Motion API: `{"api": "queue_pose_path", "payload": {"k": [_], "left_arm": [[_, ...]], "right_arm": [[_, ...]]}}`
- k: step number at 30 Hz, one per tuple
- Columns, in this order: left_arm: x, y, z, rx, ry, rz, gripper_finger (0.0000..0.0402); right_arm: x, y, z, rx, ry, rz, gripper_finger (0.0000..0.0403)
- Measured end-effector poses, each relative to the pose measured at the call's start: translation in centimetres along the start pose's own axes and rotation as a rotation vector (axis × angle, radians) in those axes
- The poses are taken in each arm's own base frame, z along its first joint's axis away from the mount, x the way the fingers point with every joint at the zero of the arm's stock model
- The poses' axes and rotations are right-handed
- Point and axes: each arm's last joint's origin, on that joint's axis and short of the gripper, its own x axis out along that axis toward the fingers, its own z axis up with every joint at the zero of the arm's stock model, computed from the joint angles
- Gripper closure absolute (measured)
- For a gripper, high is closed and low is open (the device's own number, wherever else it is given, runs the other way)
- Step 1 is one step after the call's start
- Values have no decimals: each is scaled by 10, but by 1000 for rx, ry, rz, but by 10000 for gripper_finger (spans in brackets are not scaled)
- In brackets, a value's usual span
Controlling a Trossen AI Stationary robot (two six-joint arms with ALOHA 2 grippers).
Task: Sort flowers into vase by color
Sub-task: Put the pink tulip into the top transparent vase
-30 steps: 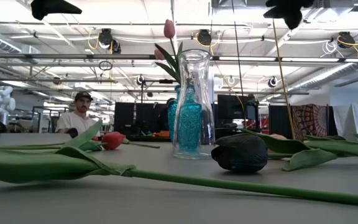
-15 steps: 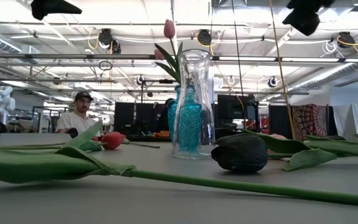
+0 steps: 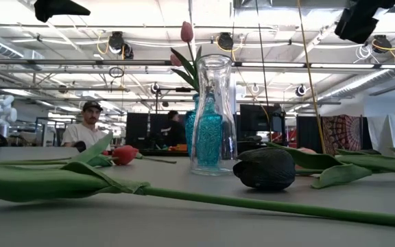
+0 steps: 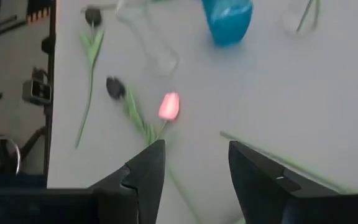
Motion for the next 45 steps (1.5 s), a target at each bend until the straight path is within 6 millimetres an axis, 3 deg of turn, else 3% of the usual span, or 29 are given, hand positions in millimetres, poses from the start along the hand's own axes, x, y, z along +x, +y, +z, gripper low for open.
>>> {"api": "queue_pose_path", "payload": {"k": [24,35,45], "left_arm": [[0,0,0,0,0,0,82],[0,0,0,0,0,0,82],[0,0,0,0,0,0,82]], "right_arm": [[100,64,-11,236,327,-122,234],[129,87,-25,291,405,-133,241],[151,108,-43,238,487,-93,258]]}}
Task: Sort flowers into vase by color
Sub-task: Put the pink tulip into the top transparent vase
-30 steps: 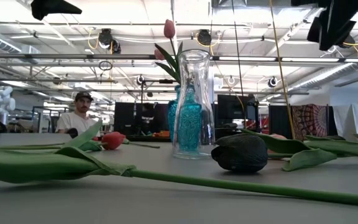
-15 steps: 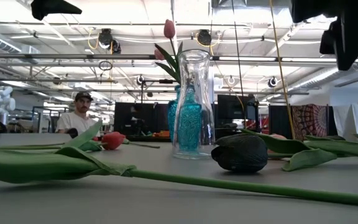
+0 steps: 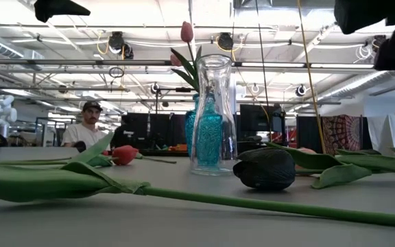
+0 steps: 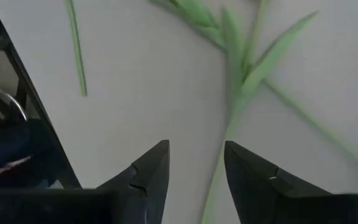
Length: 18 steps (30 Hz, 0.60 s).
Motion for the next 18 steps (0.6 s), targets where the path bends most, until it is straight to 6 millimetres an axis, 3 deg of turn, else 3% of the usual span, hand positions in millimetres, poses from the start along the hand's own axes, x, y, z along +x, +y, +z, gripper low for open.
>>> {"api": "queue_pose_path", "payload": {"k": [7,18], "left_arm": [[0,0,0,0,0,0,82],[0,0,0,0,0,0,82]], "right_arm": [[23,10,-5,-43,32,-30,244],[44,6,-4,-76,78,-139,210]]}}
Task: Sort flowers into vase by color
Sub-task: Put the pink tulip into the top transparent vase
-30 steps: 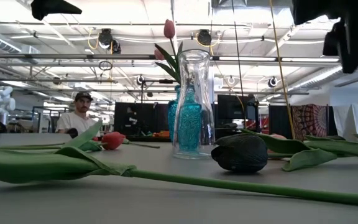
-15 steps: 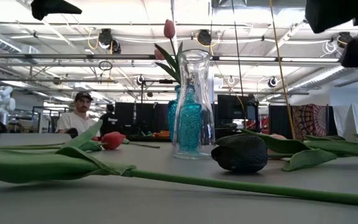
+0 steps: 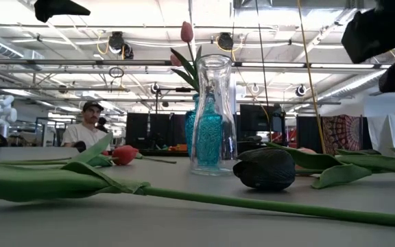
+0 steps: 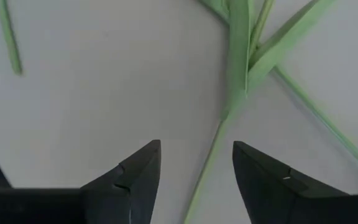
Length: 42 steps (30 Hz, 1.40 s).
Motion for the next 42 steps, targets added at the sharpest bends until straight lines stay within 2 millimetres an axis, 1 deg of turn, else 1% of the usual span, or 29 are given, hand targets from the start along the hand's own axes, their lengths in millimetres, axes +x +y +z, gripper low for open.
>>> {"api": "queue_pose_path", "payload": {"k": [6,24,31,42], "left_arm": [[0,0,0,0,0,0,82],[0,0,0,1,0,0,82],[0,0,0,0,0,0,82],[0,0,0,0,0,0,82]], "right_arm": [[10,-3,7,20,10,-35,209],[9,-24,36,87,-17,-50,209],[19,-24,39,93,4,-70,209],[20,-23,38,100,25,-53,209]]}}
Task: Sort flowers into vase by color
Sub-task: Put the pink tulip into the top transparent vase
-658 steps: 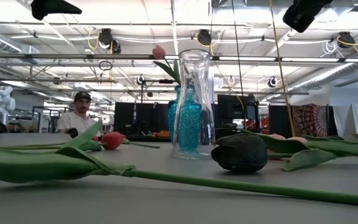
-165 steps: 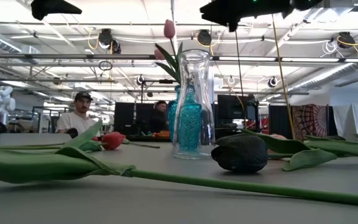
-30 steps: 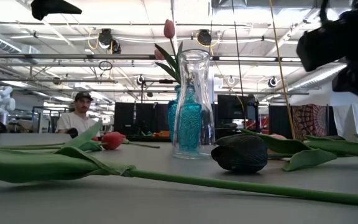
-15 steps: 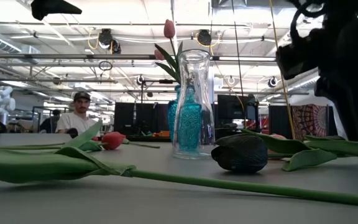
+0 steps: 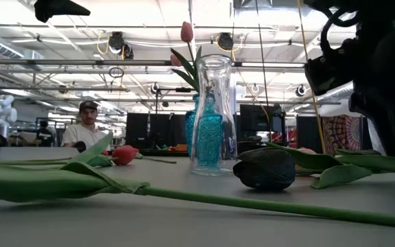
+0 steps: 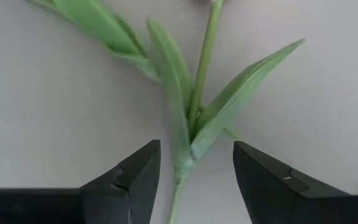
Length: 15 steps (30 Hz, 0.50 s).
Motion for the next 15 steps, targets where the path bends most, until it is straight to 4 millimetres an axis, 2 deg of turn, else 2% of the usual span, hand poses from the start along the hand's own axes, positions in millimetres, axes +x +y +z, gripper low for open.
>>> {"api": "queue_pose_path", "payload": {"k": [11,15], "left_arm": [[0,0,0,0,0,0,82],[0,0,0,0,0,0,82]], "right_arm": [[0,2,-3,-8,48,32,209],[6,4,-4,-20,76,32,209]]}}
